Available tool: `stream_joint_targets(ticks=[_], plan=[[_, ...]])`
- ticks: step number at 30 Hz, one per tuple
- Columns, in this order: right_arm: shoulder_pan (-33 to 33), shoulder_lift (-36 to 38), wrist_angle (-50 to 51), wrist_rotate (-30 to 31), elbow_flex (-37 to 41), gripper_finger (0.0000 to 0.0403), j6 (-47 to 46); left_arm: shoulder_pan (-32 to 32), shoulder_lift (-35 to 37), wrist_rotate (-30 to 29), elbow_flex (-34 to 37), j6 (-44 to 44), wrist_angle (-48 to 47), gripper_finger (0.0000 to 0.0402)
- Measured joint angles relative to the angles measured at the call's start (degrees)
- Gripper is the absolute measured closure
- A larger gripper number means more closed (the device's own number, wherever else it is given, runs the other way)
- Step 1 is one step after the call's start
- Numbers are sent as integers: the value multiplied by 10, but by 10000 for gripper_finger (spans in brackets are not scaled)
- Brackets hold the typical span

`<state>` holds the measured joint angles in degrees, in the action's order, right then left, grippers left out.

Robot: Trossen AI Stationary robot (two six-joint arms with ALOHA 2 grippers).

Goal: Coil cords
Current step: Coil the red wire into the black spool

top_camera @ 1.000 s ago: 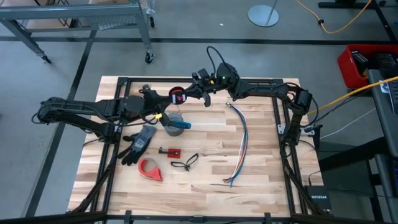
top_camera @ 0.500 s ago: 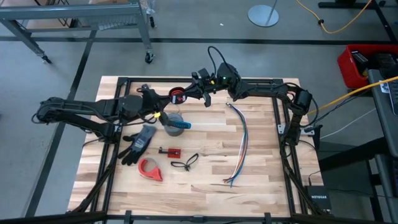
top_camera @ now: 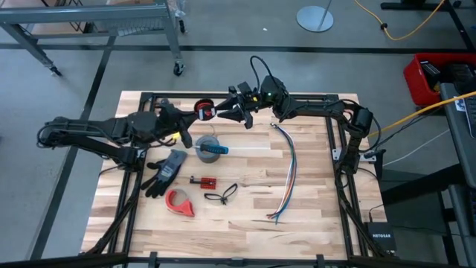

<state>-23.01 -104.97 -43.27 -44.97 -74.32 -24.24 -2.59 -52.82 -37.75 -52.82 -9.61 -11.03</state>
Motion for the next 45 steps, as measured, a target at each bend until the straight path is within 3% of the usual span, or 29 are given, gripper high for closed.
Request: stream_joint_targets(ticks=[7, 12, 17, 32, 40, 45], plan=[[-34, 13, -3, -20, 0, 215, -99, -1, 48, -8, 0, 11, -9, 401], [-74, 25, -2, -112, 0, 215, -172, -1, 105, -26, 0, 16, -56, 401], [-91, 39, -2, -206, 0, 214, -176, -1, 170, -37, 0, -10, -139, 401], [-109, 109, -3, -242, 0, 214, -147, -1, 367, -47, 0, -136, -407, 401], [-132, 149, -2, -243, 3, 214, -141, -1, 428, -16, 99, -191, -409, 401], [-142, 176, -2, -234, 35, 214, -132, -1, 471, 14, 196, -215, -328, 401]])
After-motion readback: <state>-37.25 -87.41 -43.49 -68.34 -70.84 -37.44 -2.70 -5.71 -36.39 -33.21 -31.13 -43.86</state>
